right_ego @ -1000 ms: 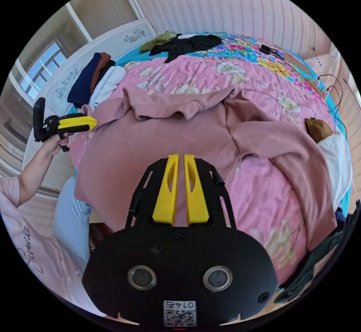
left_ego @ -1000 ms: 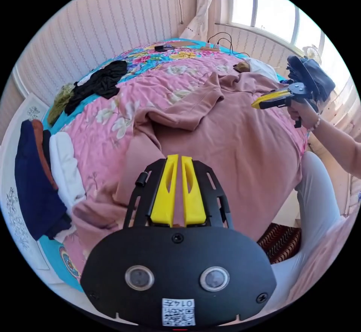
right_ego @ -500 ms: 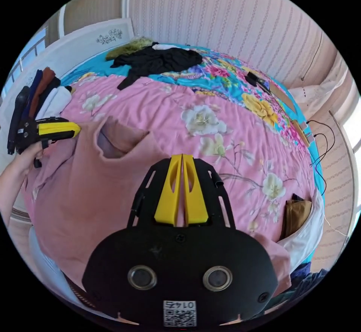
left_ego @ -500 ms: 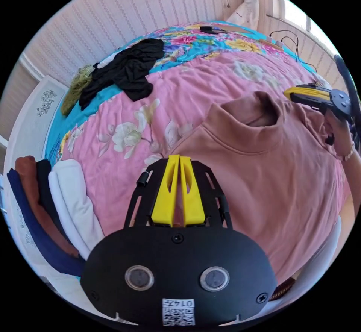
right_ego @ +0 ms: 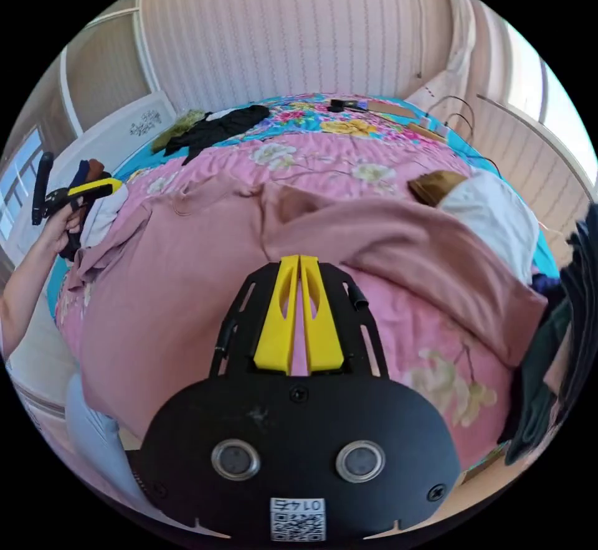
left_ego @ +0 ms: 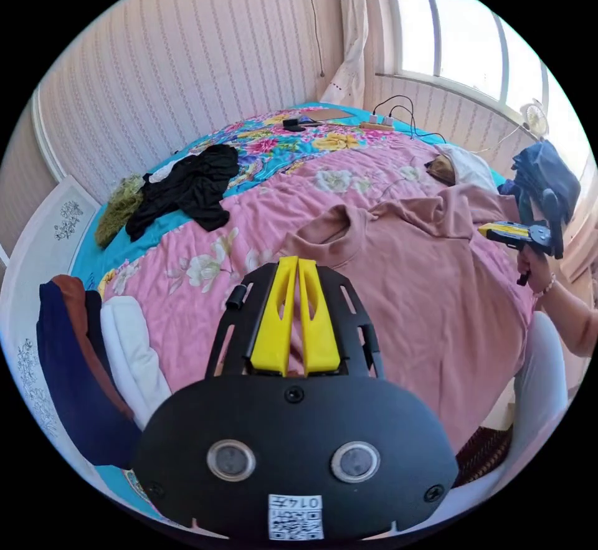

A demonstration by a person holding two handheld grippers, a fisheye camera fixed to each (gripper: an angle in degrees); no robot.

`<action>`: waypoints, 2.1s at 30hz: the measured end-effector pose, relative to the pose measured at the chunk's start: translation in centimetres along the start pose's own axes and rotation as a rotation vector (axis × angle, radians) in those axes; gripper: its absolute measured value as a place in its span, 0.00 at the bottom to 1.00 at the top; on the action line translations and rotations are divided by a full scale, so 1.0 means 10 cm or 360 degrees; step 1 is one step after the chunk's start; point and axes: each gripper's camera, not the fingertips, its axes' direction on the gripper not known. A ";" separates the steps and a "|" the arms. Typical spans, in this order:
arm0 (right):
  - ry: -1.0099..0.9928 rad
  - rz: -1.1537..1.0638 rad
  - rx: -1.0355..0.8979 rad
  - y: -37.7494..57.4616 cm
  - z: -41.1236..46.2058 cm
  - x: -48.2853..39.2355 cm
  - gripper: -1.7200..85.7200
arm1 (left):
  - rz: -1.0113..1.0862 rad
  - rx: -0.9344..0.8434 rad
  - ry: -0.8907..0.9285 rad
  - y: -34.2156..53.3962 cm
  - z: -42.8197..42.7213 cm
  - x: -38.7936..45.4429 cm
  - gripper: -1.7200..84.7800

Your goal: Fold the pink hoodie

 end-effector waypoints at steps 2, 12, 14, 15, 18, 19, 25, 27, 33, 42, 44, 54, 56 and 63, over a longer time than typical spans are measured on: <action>0.0085 0.0278 0.0023 0.67 -0.32 0.56 0.05 | 0.0051 0.0024 0.0131 -0.10 0.03 0.32 0.02; 0.0385 0.1080 0.0290 1.98 -0.67 1.91 0.11 | 0.0491 -0.0109 0.0634 -1.15 1.00 2.61 0.08; 0.0349 0.1116 0.0360 2.06 -0.52 1.98 0.11 | 0.0564 -0.0145 0.0645 -1.31 1.20 2.97 0.09; 0.0363 0.1116 0.0361 2.07 -0.49 1.99 0.11 | 0.0617 -0.0169 0.0636 -1.41 1.33 3.18 0.09; 0.0471 0.1137 0.0363 2.15 -0.38 2.05 0.08 | 0.0697 -0.0220 0.0533 -1.64 1.66 3.59 0.09; 0.0434 0.1106 0.0376 2.22 -0.35 2.07 0.06 | 0.0709 -0.0254 0.0486 -1.71 1.81 3.70 0.09; 0.0331 0.0908 0.0628 2.66 -0.51 1.96 0.03 | 0.0747 -0.0405 0.0512 -1.79 2.29 4.06 0.04; 0.0333 0.0846 0.0671 2.72 -0.64 1.90 0.03 | 0.0793 -0.0417 0.0517 -1.82 2.28 4.13 0.02; 0.0610 0.0696 0.0700 3.16 -1.04 1.59 0.03 | 0.1077 -0.0310 0.0787 -1.81 1.75 4.46 0.01; 0.0418 0.1109 0.0420 3.89 -0.78 1.95 0.03 | 0.1008 -0.0570 0.0893 -1.79 1.97 4.66 0.01; 0.0352 0.1104 0.0457 3.96 -0.78 2.00 0.03 | 0.0987 -0.0475 0.0939 -1.88 1.82 4.70 0.02; 0.0200 0.1142 0.0504 4.07 -0.76 2.12 0.03 | 0.1065 -0.0333 0.1041 -1.81 1.72 5.97 0.10; 0.0199 0.1149 0.0506 4.06 -0.75 2.11 0.03 | 0.1079 -0.0371 0.0971 -1.74 1.84 6.12 0.10; 0.0171 0.1105 0.0463 3.96 -0.78 2.07 0.03 | 0.1181 -0.0354 0.0860 -1.47 1.93 6.15 0.02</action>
